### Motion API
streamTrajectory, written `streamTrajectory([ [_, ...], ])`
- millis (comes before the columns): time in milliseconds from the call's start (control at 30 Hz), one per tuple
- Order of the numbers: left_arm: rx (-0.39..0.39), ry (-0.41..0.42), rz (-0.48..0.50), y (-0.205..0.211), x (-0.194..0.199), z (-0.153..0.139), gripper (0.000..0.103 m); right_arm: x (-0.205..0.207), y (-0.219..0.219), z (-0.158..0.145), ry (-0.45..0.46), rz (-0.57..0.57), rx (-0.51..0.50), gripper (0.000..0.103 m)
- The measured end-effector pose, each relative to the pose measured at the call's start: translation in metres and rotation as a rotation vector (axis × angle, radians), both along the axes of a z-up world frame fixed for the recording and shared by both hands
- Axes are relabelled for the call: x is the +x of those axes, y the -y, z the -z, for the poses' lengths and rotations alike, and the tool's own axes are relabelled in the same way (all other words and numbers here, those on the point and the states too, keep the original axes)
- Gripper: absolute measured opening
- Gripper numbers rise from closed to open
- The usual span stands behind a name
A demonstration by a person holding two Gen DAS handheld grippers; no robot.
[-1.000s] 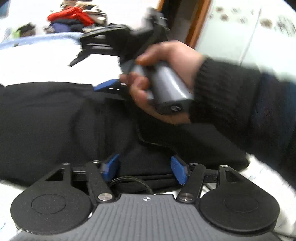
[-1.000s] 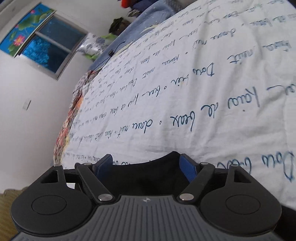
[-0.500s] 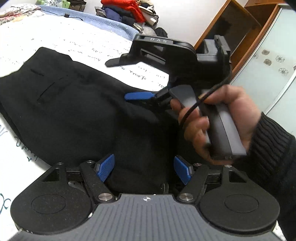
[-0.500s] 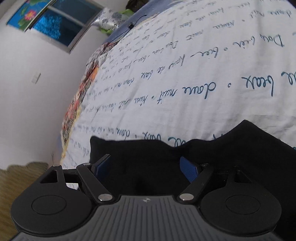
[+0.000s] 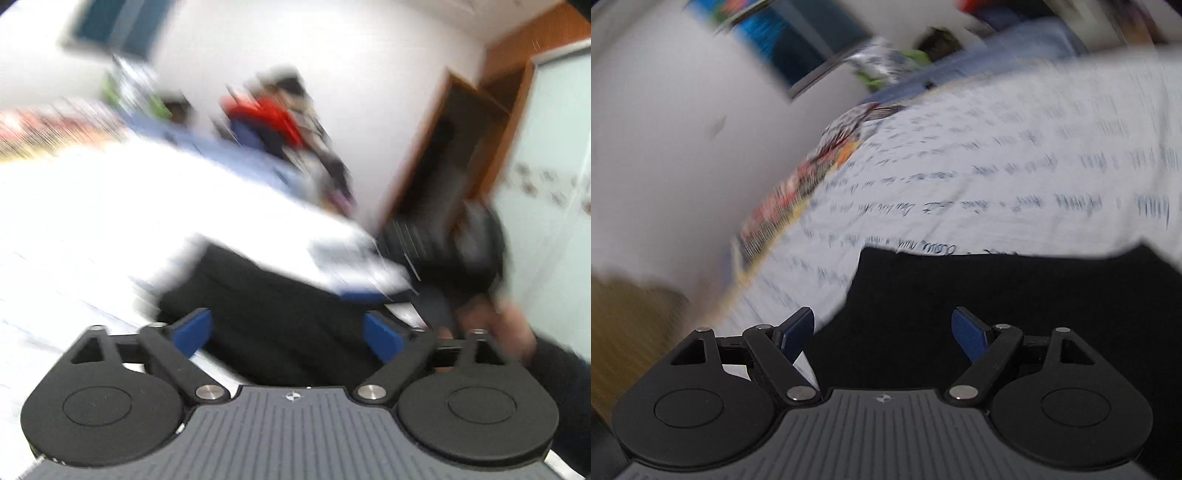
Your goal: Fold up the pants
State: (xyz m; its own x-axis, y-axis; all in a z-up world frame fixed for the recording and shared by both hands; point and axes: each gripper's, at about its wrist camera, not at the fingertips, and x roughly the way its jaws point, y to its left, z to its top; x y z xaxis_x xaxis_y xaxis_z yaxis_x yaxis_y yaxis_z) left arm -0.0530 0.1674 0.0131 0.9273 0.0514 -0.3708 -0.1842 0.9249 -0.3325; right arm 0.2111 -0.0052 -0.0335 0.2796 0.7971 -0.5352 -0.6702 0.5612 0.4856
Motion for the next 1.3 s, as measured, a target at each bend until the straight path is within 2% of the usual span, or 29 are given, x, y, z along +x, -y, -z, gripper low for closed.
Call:
streamTrajectory([
  [67, 0.051, 0.016, -0.141, -0.027, -0.022, -0.009, 0.096, -0.053, -0.029, -0.002, 0.303, -0.076, -0.174, 0.082],
  [133, 0.054, 0.025, -0.273, -0.054, -0.037, -0.014, 0.096, -0.097, -0.059, 0.008, 0.521, -0.165, -0.306, 0.082],
  [233, 0.014, 0.007, -0.386, -0.078, -0.045, -0.015, 0.096, -0.139, -0.101, 0.031, 0.735, -0.293, -0.462, 0.082],
  [333, -0.041, 0.012, -0.418, -0.086, -0.056, -0.017, 0.096, -0.153, -0.126, 0.053, 0.92, -0.32, -0.621, 0.082],
  [400, -0.06, 0.008, -0.41, -0.087, -0.056, -0.014, 0.096, -0.153, -0.133, 0.063, 1.007, -0.32, -0.689, 0.082],
  [567, -0.074, -0.024, -0.394, -0.089, -0.035, 0.003, 0.097, -0.144, -0.156, 0.072, 1.087, -0.274, -0.744, 0.082],
  [667, -0.091, -0.062, -0.377, -0.092, -0.023, 0.013, 0.097, -0.136, -0.17, 0.075, 1.078, -0.261, -0.74, 0.081],
  [700, -0.093, -0.068, -0.375, -0.092, -0.021, 0.014, 0.097, -0.133, -0.174, 0.076, 1.069, -0.259, -0.727, 0.076],
  [733, -0.093, -0.069, -0.376, -0.092, -0.019, 0.015, 0.097, -0.132, -0.173, 0.075, 1.047, -0.271, -0.703, 0.046],
  [767, -0.091, -0.069, -0.376, -0.092, -0.019, 0.015, 0.098, -0.129, -0.173, 0.076, 1.0, -0.301, -0.678, 0.032],
  [800, -0.09, -0.071, -0.373, -0.091, -0.018, 0.015, 0.098, -0.127, -0.173, 0.079, 0.97, -0.302, -0.675, 0.031],
  [867, -0.094, -0.086, -0.366, -0.092, -0.014, 0.016, 0.099, -0.13, -0.168, 0.083, 0.983, -0.287, -0.653, 0.028],
  [900, -0.099, -0.102, -0.355, -0.093, -0.01, 0.016, 0.099, -0.127, -0.167, 0.082, 0.96, -0.275, -0.634, 0.025],
  [1033, -0.133, -0.141, -0.28, -0.095, 0.014, 0.013, 0.099, -0.114, -0.152, 0.066, 0.86, -0.183, -0.479, 0.014],
  [1133, -0.226, -0.163, -0.197, -0.1, 0.042, 0.017, 0.098, -0.11, -0.132, 0.054, 0.833, -0.093, -0.352, 0.011],
  [1267, -0.481, -0.191, -0.023, -0.109, 0.094, 0.034, 0.097, -0.111, -0.114, 0.052, 0.808, -0.035, -0.28, 0.01],
  [1300, -0.521, -0.206, -0.002, -0.11, 0.108, 0.039, 0.096, -0.112, -0.112, 0.052, 0.806, -0.029, -0.272, 0.01],
])
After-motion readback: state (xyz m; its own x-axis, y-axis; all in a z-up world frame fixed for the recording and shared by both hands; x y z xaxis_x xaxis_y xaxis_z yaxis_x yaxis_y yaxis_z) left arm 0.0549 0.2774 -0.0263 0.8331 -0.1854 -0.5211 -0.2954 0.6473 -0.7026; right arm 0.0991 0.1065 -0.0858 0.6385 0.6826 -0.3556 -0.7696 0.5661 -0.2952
